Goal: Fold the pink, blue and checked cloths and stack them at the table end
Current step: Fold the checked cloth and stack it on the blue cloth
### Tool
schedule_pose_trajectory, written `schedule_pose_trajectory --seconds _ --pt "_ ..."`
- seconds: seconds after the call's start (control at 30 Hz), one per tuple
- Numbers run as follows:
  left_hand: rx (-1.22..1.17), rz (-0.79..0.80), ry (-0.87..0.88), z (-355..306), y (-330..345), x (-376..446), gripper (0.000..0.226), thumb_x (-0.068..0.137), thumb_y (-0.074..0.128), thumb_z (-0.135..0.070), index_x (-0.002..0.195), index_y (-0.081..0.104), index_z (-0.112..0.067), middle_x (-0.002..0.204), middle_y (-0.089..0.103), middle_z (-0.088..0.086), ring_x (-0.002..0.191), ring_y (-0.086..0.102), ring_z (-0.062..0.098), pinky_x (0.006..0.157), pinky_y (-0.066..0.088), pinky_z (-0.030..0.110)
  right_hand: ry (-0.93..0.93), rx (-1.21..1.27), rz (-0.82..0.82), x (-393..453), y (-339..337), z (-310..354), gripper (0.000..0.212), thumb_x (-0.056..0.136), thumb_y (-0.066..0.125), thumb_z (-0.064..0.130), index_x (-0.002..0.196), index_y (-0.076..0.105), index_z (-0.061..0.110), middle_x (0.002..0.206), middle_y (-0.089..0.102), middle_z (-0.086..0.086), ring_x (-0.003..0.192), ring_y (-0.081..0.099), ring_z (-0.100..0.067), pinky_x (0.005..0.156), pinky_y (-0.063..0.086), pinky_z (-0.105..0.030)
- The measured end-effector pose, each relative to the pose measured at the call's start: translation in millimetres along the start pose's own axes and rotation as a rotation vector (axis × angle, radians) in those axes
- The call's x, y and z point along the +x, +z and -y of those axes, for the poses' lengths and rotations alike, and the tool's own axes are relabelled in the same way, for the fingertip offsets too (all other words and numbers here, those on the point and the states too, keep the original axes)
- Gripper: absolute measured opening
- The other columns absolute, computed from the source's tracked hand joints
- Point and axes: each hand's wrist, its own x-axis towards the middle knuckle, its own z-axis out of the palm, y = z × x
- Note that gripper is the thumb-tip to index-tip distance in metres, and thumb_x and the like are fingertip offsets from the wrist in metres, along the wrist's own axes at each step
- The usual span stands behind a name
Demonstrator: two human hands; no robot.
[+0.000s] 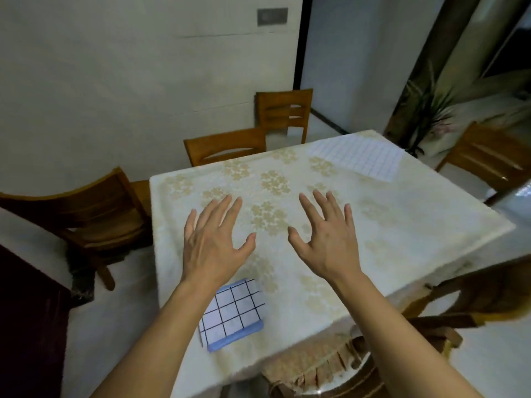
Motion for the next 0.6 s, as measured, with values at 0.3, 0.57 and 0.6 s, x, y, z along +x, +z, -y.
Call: schedule_pose_trajectory --seconds 0.3,0.57,0.6 --pt "-0.127 0.044 0.300 -62 -2 -26 0.072 0.087 0.037 -0.065 0.149 0.040 -0.029 0.154 0.042 -0.002 0.143 0.037 0.021 0.118 0.021 0.050 0.226 -0.134 -0.028 -90 -60 -19 0.070 0.092 0.032 0.062 0.156 0.028 0.032 0.163 0.026 -0.001 0.154 0.013 -0.023 0.123 0.001 -0.047" --pt "-0.239 0.108 0.559 -151 5 -53 0.071 0.086 0.043 -0.063 0.149 0.040 -0.029 0.153 0.043 -0.003 0.142 0.038 0.022 0.118 0.021 0.051 0.505 -0.193 -0.157 -175 -113 -60 0.069 0.089 0.038 0.060 0.153 0.037 0.032 0.159 0.035 -0.003 0.151 0.022 -0.025 0.122 0.010 -0.051" --pt "-0.256 0.118 0.593 -165 7 -58 0.071 0.086 0.044 -0.062 0.149 0.041 -0.029 0.153 0.043 -0.002 0.141 0.039 0.022 0.118 0.022 0.051 0.532 -0.196 -0.179 -188 -120 -68 0.070 0.089 0.039 0.060 0.152 0.038 0.031 0.158 0.037 -0.004 0.150 0.025 -0.026 0.122 0.013 -0.052"
